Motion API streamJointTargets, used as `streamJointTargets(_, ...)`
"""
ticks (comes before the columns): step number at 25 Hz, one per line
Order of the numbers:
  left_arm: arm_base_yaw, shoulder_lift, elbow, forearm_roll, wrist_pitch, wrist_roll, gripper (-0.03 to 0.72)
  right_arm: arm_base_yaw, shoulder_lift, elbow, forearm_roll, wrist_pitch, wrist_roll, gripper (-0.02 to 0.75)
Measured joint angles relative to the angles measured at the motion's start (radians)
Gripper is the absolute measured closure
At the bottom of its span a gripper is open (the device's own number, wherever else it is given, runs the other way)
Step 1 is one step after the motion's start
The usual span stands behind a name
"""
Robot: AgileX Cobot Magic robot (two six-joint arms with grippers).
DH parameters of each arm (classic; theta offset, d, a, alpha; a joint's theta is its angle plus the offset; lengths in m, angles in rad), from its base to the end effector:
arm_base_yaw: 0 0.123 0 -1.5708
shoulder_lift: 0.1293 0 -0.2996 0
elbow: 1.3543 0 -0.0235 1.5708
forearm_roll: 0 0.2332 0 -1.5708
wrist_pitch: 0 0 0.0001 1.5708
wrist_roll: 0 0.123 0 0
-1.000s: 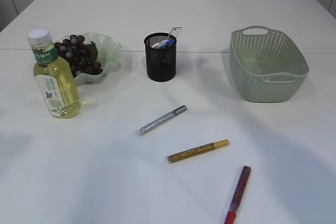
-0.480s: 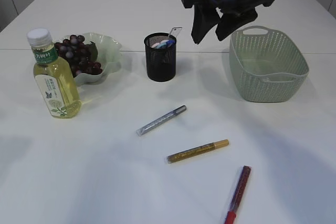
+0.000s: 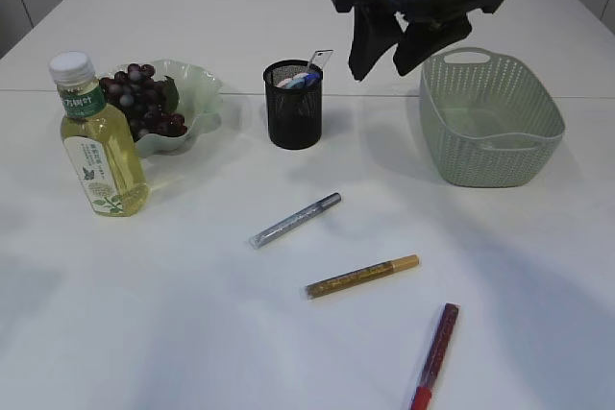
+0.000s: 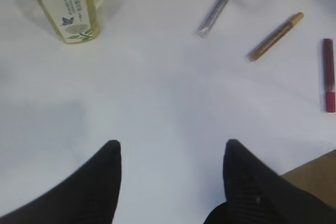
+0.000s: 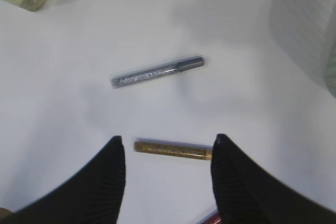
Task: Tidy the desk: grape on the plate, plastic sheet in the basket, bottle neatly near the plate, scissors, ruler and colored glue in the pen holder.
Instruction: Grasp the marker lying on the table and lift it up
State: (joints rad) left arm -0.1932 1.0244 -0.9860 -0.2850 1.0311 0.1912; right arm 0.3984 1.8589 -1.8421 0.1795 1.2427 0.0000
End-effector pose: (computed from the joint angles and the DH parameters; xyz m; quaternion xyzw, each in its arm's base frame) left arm 0.1694 -0.0634 0.3337 0.1471 0.9365 -0.1381 0.2869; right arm 0.3605 0.1743 0.3252 -0.1819 0.9592 0.1261 0.1756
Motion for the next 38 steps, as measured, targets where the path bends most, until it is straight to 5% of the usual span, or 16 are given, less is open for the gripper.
streamJointTargets(11,-0.014,0.137,-0.159,-0.050,0.075,0.065,0.246,0.000,-0.184,0.198,-0.026,0.000,0.000,0.321)
streamJointTargets(22,-0.281,0.510,-0.451,0.025,0.128,0.063,0.260,0.000,-0.541,0.629,-0.041,0.000,0.013,0.320)
streamJointTargets(32,-0.373,0.938,-0.822,0.124,0.192,0.053,0.263,0.000,-0.777,0.837,-0.018,0.000,0.077,0.321)
streamJointTargets(38,-0.388,1.124,-0.942,0.152,0.192,0.053,0.264,0.000,-0.835,0.878,-0.029,0.002,0.077,0.321)
